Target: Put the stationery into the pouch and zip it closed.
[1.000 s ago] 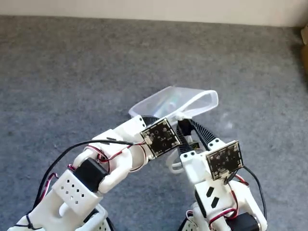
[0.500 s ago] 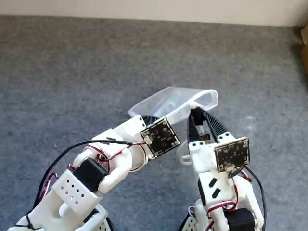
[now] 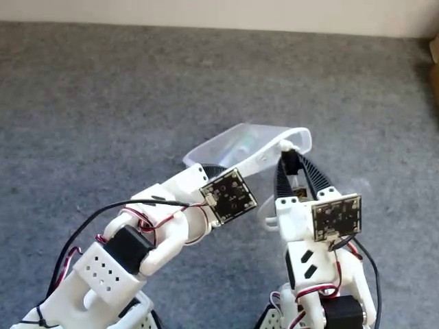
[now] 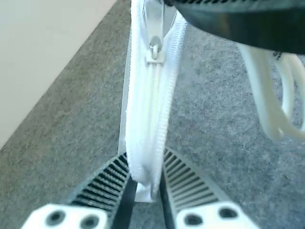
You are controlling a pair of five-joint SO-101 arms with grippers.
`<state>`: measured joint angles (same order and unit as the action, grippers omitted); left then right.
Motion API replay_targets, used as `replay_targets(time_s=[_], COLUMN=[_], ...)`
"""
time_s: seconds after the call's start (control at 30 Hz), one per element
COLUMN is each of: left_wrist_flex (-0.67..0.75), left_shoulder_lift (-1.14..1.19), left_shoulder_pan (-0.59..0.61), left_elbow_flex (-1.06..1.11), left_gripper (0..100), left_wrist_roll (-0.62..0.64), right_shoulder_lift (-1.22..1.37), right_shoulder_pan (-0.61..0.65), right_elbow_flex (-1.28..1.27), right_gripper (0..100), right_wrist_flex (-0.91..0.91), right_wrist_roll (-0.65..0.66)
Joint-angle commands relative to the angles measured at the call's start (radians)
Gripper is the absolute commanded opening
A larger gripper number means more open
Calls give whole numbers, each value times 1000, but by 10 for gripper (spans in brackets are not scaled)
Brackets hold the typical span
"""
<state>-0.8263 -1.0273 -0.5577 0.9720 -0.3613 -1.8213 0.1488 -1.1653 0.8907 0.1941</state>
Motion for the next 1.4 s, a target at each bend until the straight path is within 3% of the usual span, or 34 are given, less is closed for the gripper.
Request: replay_targets(time_s=[0.0,0.33,0.67,1.37], left_wrist_flex=[2,-3,-135,-130], left_shoulder_lift=[-1,-45,-255,-263], left_shoulder_pan=[33,35,35,94], left_elbow_flex=[-4,-5,8,50], left_gripper=[5,5,5,5], left_wrist_roll=[12,11,9,9], right_shoulder_lift=[-13,88,157,156], right_shoulder_pan=[-54,-171,-306,-303], right_elbow_flex=[12,-15,-15,-15], right_gripper=[5,5,5,9], right_wrist_flex=[-58,-168,-208,-182], right_wrist_roll=[-2,-2,-2,-2])
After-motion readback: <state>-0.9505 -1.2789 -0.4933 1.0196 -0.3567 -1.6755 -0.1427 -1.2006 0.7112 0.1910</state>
